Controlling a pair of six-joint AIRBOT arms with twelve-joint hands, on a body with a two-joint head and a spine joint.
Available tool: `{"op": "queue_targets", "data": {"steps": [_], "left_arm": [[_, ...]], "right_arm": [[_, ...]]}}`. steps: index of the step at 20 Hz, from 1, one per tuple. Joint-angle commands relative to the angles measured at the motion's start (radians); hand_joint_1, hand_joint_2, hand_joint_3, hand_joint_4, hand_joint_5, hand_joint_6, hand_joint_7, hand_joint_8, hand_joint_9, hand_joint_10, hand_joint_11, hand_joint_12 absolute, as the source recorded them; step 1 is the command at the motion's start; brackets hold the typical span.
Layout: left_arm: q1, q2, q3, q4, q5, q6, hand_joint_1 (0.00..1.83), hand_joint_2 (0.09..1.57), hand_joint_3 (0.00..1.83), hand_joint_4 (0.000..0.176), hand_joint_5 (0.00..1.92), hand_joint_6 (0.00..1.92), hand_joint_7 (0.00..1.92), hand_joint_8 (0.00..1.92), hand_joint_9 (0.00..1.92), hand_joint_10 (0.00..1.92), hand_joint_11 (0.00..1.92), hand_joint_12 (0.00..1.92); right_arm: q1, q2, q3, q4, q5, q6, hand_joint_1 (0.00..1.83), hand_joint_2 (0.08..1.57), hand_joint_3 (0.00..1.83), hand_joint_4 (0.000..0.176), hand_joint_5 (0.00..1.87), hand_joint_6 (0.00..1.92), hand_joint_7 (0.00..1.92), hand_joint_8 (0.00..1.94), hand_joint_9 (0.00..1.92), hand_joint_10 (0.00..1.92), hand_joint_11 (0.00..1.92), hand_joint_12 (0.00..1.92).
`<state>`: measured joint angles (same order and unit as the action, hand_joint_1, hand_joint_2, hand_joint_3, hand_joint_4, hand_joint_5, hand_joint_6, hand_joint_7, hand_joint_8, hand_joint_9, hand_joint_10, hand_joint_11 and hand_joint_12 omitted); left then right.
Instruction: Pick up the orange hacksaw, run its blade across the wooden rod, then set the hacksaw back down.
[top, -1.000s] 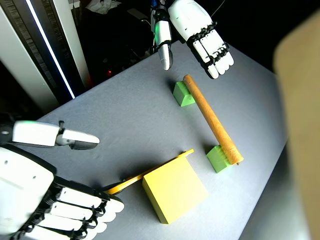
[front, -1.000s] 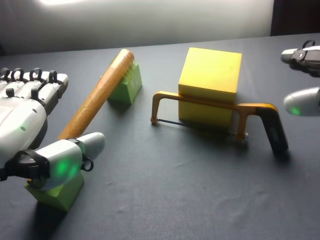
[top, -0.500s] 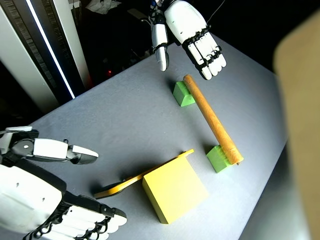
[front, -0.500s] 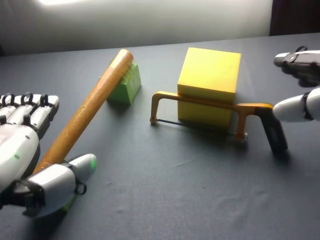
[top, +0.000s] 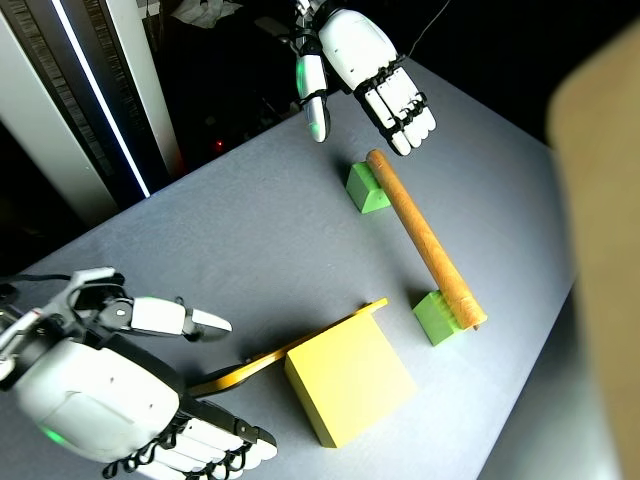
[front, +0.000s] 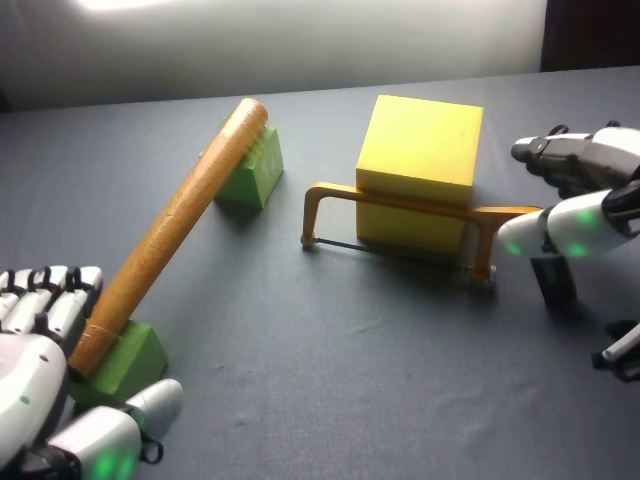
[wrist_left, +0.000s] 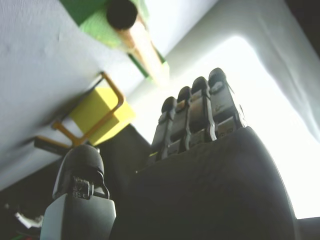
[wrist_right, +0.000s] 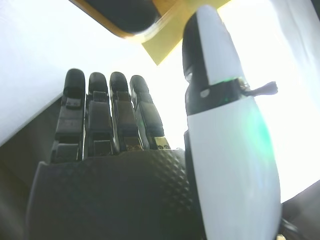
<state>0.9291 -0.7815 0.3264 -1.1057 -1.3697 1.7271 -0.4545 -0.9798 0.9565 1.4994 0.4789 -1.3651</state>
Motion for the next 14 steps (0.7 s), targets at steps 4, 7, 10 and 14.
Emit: {"op": "queue_targets", "data": {"steps": [4, 7, 10, 14], "left_arm": [[0.005, -0.042, 0.019, 0.070, -0.137, -0.025, 0.00, 1.24, 0.00, 0.000, 0.00, 0.00, 0.00, 0.00, 0.00, 0.00, 0.00, 0.00], [0.015, -0.086, 0.026, 0.070, -0.177, -0.044, 0.00, 1.24, 0.00, 0.000, 0.00, 0.00, 0.00, 0.00, 0.00, 0.00, 0.00, 0.00], [0.031, -0.110, 0.023, 0.073, -0.196, -0.048, 0.00, 1.24, 0.00, 0.000, 0.00, 0.00, 0.00, 0.00, 0.00, 0.00, 0.00, 0.00], [0.064, -0.112, 0.022, 0.087, -0.201, -0.073, 0.00, 1.25, 0.00, 0.000, 0.00, 0.00, 0.00, 0.00, 0.00, 0.00, 0.00, 0.00]], "right_arm": [[-0.011, -0.030, 0.017, -0.026, 0.060, 0.007, 1.16, 1.05, 0.01, 0.000, 0.23, 0.00, 0.21, 0.00, 0.18, 0.00, 0.00, 0.53], [-0.023, -0.063, 0.038, -0.026, 0.065, 0.007, 1.19, 1.03, 0.00, 0.000, 0.25, 0.00, 0.24, 0.01, 0.22, 0.01, 0.00, 0.63], [-0.033, -0.091, 0.061, -0.025, 0.068, 0.006, 1.19, 1.05, 0.01, 0.000, 0.24, 0.00, 0.23, 0.00, 0.21, 0.00, 0.00, 0.62], [-0.037, -0.119, 0.083, -0.025, 0.073, 0.007, 1.20, 1.09, 0.01, 0.000, 0.20, 0.00, 0.21, 0.00, 0.20, 0.00, 0.00, 0.61]]}}
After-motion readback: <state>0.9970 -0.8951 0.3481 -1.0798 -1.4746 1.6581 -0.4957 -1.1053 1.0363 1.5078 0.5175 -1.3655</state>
